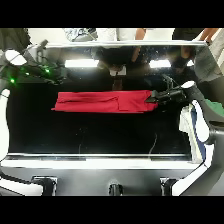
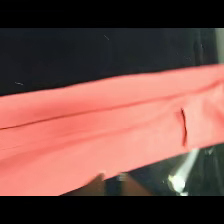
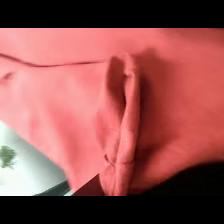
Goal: Fold the shirts.
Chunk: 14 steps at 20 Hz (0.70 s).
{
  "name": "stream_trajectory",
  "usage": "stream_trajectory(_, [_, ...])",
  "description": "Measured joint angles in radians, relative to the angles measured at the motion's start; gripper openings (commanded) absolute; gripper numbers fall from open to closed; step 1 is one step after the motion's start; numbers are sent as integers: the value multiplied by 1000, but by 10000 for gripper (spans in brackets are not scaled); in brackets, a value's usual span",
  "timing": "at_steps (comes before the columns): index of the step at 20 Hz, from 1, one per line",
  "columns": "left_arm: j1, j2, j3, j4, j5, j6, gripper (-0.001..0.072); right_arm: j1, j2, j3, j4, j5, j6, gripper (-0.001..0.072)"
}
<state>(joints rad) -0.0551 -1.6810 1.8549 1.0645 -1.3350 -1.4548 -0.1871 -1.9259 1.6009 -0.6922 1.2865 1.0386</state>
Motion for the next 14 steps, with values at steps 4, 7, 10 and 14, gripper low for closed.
stream_trajectory(4, [-139,-96,0,-43,2,7,27,8,156,0,-64,71,-1,38])
stream_trajectory(7, [-271,-182,0,-79,26,0,27,11,295,0,-151,149,26,37])
stream_trajectory(10, [-378,-255,0,-111,107,-49,26,11,429,0,-254,225,68,38])
stream_trajectory(14, [-503,-348,-1,-293,245,-83,26,11,571,0,-312,321,103,38])
